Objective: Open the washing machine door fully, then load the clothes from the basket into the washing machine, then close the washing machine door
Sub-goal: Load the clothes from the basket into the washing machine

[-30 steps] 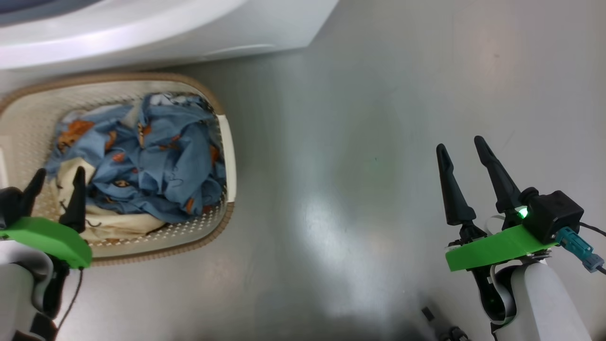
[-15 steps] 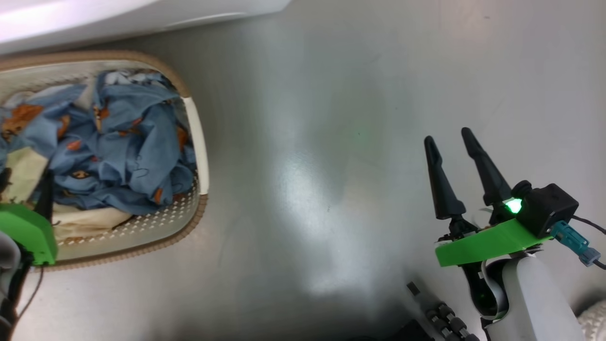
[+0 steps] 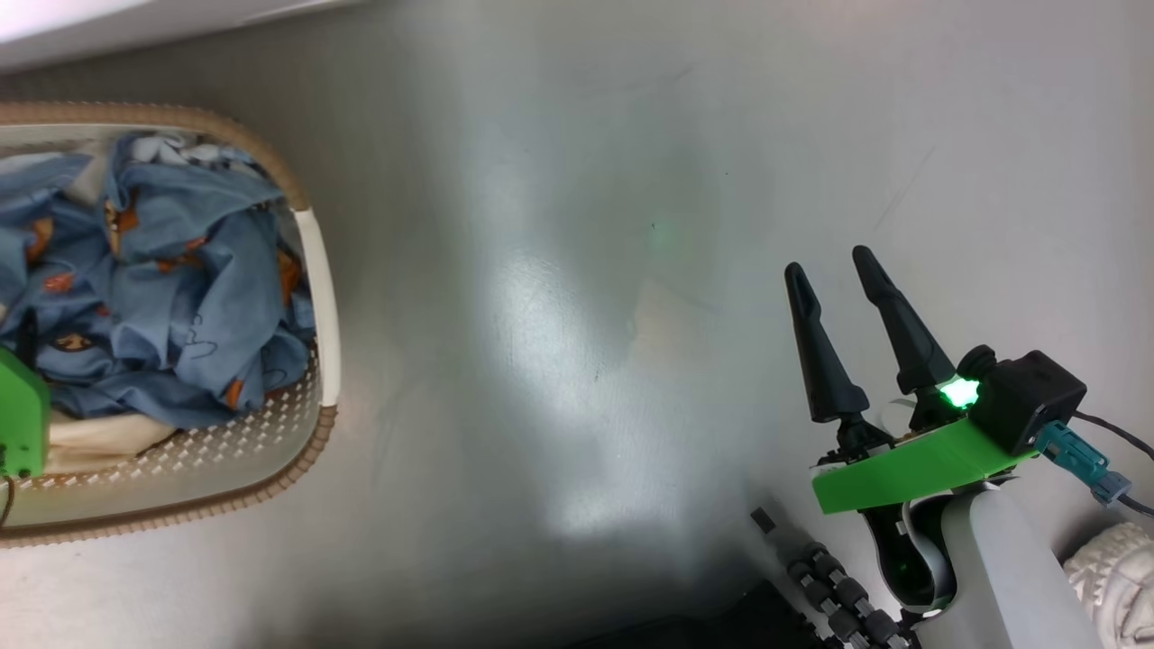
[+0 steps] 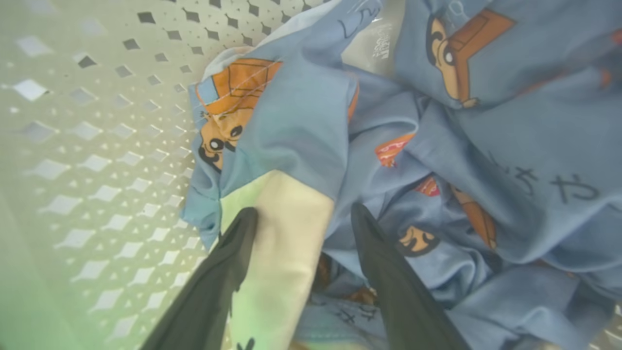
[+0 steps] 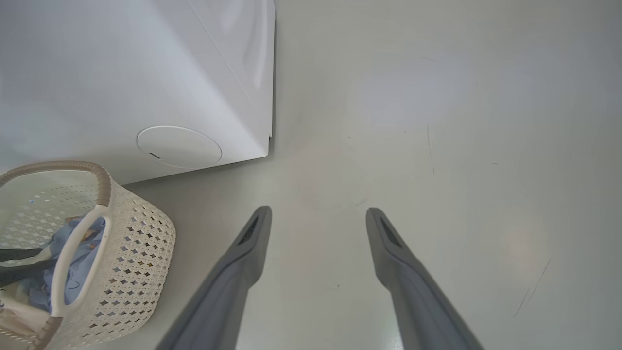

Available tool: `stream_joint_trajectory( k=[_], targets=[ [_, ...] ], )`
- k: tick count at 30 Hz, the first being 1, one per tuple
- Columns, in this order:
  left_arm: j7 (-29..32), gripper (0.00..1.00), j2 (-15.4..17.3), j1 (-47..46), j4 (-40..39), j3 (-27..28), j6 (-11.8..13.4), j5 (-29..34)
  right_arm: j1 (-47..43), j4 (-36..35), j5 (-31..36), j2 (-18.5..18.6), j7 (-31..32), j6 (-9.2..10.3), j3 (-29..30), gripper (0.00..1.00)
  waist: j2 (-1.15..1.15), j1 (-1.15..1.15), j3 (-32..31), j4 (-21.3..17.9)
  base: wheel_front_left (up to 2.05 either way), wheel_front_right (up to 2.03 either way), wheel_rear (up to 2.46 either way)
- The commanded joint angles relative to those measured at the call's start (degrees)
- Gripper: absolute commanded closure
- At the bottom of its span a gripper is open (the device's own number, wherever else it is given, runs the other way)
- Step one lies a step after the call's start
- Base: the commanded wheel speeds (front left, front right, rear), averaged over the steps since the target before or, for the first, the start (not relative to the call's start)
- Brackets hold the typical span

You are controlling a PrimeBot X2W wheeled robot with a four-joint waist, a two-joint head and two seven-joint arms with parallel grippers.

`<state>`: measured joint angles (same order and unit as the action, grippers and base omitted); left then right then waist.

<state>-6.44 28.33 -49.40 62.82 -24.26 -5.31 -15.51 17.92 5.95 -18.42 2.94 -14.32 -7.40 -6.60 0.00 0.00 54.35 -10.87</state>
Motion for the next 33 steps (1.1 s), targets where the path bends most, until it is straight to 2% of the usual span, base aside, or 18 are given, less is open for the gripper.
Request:
stream_joint_trajectory(
  k=[1,7,17,18,20,27,33],
  targets=[
    [0.4,0.00,3.5,-0.2,0.8,0.8,0.3,0.3,-1.3,-1.2,-1.2,-0.1,-0.7,-0.09,-1.5,0.00,0.00,0.00,0.7,-0.6,0.00,0.00,0.00],
    [2.1,0.00,3.4,-2.5,3.4,-1.2,-0.3,1.4,-0.6,-0.9,-1.9,-0.1,-0.7,-0.09,-2.3,0.00,0.00,0.00,1.5,-1.2,0.00,0.00,0.00],
    [2.0,0.00,3.7,-4.4,7.6,-3.4,0.3,2.7,-0.3,-1.9,-2.5,-0.1,-0.7,-0.09,-2.6,0.00,0.00,0.00,2.6,-3.0,0.00,0.00,0.00],
    [1.6,0.17,3.7,-4.5,7.8,-3.3,0.2,2.3,-0.3,-2.0,-2.5,-0.1,-0.7,-0.09,-2.6,0.00,0.00,0.00,2.8,-3.1,0.00,0.00,0.00],
    [0.6,1.00,3.5,-4.6,8.2,-2.8,-0.4,1.3,-0.4,-2.1,-2.4,-0.1,-0.7,-0.09,-2.4,0.00,0.00,0.00,2.8,-3.3,0.00,0.00,0.00],
    [-2.4,1.00,2.4,-4.4,9.3,-2.0,-1.4,-1.0,0.2,-1.9,-2.4,-0.1,-0.7,-0.09,-1.9,0.00,0.00,0.00,1.4,-3.1,0.00,0.00,0.00],
    [-7.0,1.00,0.4,-2.5,9.4,-1.0,-1.9,-3.8,0.8,-1.2,-1.4,-0.1,-0.7,-0.09,-0.4,0.00,0.00,0.00,-2.9,-1.5,0.00,0.00,0.00]
  ],
)
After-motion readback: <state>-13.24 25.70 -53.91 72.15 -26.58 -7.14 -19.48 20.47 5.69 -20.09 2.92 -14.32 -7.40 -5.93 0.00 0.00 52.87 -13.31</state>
